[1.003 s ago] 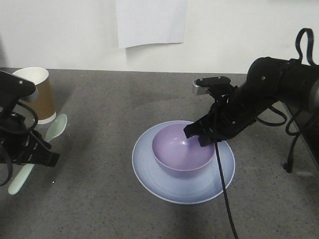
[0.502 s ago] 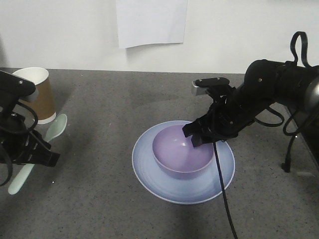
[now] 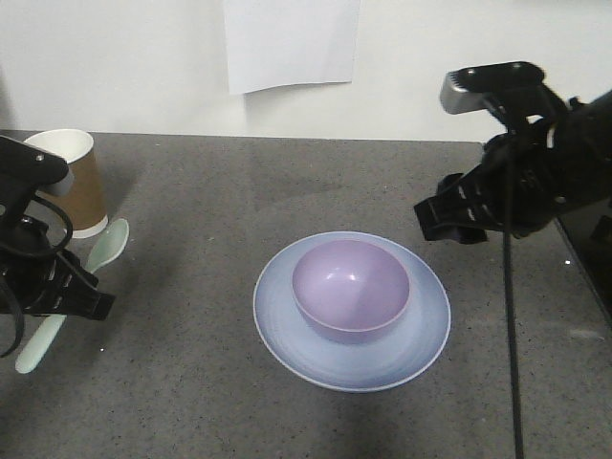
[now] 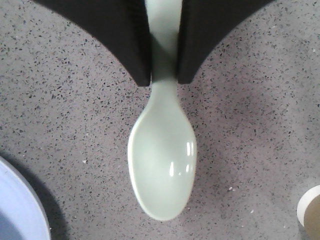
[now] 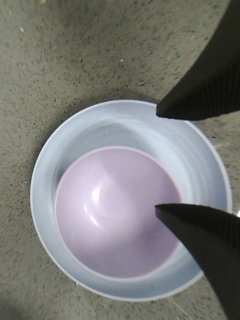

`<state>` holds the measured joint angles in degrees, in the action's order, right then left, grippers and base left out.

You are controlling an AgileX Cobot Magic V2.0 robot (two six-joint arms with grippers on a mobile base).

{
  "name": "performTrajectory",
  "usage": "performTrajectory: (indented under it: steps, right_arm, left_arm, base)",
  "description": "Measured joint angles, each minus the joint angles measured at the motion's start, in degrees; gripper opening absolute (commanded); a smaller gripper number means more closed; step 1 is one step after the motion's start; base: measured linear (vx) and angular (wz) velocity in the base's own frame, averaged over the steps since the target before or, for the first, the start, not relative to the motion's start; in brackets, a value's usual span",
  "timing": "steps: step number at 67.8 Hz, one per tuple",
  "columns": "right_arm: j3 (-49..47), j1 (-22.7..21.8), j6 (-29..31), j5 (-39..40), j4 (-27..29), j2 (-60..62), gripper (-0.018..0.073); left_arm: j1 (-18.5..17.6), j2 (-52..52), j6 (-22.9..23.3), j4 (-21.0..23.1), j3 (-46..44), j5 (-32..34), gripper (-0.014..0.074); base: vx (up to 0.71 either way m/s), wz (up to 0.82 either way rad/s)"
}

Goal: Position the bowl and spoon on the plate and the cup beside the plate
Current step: 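Raise the right gripper away from the bowl, then swing the left gripper with the green spoon over the bowl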

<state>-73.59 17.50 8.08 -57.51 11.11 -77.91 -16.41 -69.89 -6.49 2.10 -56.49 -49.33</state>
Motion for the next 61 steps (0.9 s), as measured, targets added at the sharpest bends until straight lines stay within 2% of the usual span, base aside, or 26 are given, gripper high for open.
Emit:
performTrajectory:
  steps: [16,34,49,61]
  right_arm:
    - [12.04,0.0,-0.2,0.13,-0.26,15.8,0.0292]
    - [23.14,0.0,-0.31,0.07,-1.26,26.8,0.026]
    - [25.52,0.0,-0.49,-2.56,-1.26,30.72,0.0249]
    - [25.52,0.0,-0.49,-4.67,-1.26,32.1,0.0249]
  left_arm:
    - [0.0,0.0,0.0,0.0,0.0,0.0,0.0083]
    - [0.0,0.0,0.0,0.0,0.0,0.0,0.0083]
    - [0.0,0.0,0.0,0.06,0.0,0.0,0.0083]
    - [0.0,0.0,-0.13,1.71,0.0,0.05,0.0083]
  base:
    - [0.0,0.0]
    - [0.0,0.0]
    - [0.0,0.0]
    - [0.0,0.0]
